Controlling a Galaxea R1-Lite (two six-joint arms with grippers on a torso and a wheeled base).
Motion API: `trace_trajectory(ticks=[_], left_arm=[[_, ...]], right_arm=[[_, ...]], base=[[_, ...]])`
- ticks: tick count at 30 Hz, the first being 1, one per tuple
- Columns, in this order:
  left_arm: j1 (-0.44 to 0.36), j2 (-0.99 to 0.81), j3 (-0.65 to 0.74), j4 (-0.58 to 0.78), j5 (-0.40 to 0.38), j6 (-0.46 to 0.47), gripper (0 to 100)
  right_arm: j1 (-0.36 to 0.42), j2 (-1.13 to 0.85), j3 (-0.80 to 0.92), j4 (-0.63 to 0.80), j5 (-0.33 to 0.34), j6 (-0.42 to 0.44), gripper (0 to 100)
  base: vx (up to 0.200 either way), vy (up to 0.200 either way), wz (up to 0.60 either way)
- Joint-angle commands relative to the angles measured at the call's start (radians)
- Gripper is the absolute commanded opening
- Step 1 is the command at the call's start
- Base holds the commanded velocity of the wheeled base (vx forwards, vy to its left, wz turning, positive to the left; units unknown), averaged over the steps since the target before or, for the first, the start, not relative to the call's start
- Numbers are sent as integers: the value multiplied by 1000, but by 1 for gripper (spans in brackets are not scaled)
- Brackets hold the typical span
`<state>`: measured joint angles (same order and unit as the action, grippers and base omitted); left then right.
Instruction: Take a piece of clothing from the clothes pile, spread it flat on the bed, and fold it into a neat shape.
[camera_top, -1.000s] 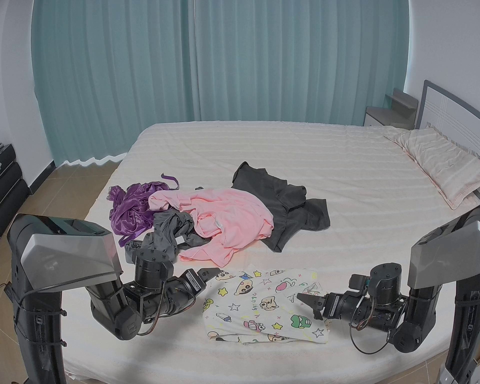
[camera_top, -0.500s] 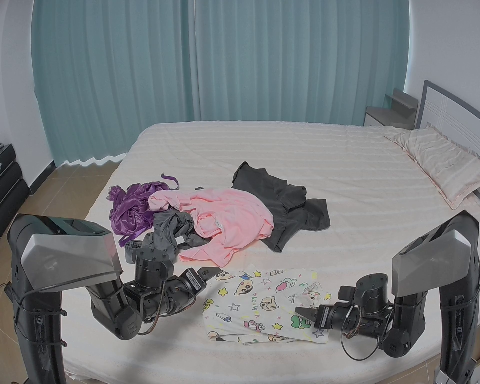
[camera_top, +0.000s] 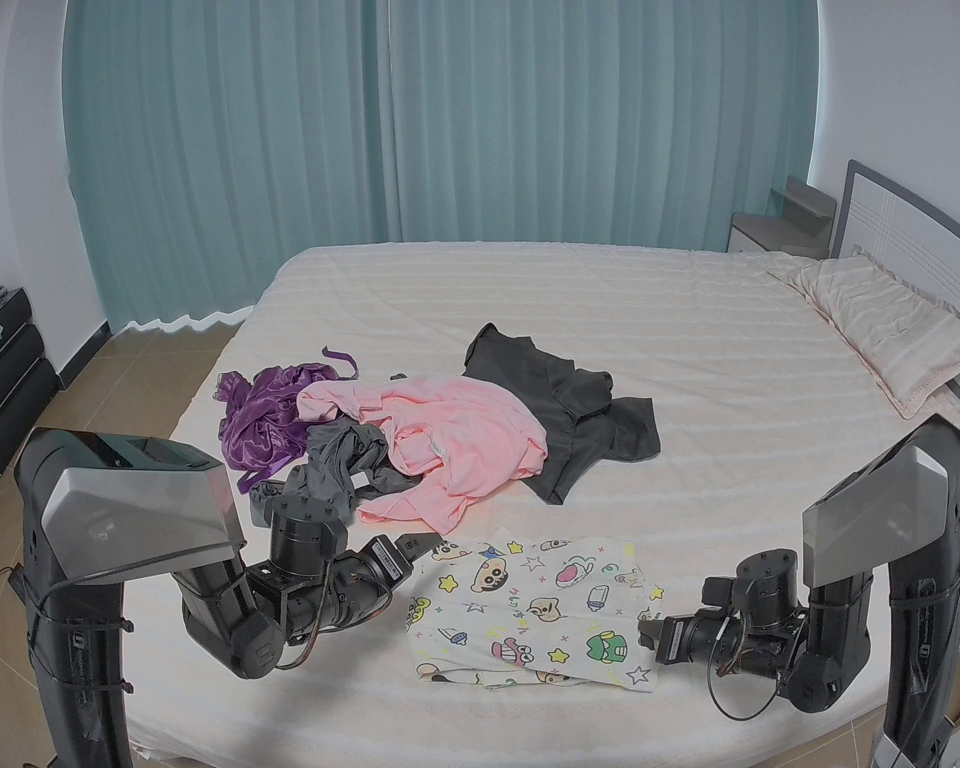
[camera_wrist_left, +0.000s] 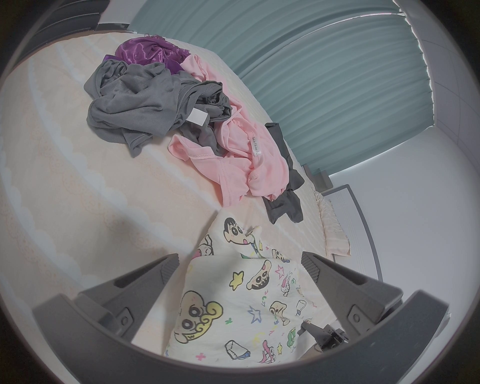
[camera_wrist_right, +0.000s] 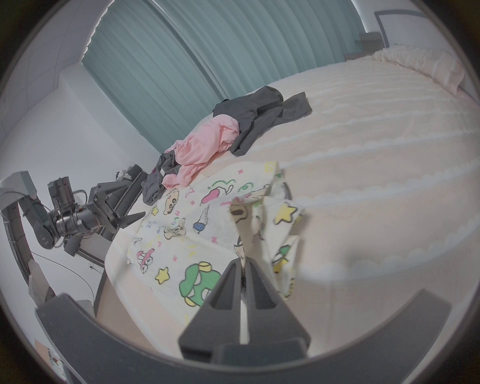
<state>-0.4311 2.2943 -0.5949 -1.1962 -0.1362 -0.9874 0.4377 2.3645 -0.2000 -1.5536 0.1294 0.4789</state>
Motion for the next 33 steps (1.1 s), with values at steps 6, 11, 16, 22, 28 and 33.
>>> trace_trajectory(ticks=[6, 11, 16, 22, 28, 33], left_arm=[[0, 2, 0, -2, 0, 0, 100], [0, 2, 0, -2, 0, 0, 100], [0, 2, -2, -2, 0, 0, 100], [0, 1, -2, -2, 0, 0, 100], [0, 2, -6, -2, 1, 1, 100], [0, 2, -6, -2, 3, 1, 100]], right_arm=[[-46, 1, 82, -13, 59, -115, 0], [-51, 6, 80, -13, 58, -120, 0], [-74, -67, 60, -13, 58, -120, 0], [-99, -73, -148, 27, 64, -71, 100], [-99, 39, -440, 260, 29, -22, 100], [-93, 104, -567, 356, 27, 50, 100]], base=[[0, 0, 0], [0, 0, 0], [0, 0, 0], [0, 0, 0], [0, 0, 0], [0, 0, 0]])
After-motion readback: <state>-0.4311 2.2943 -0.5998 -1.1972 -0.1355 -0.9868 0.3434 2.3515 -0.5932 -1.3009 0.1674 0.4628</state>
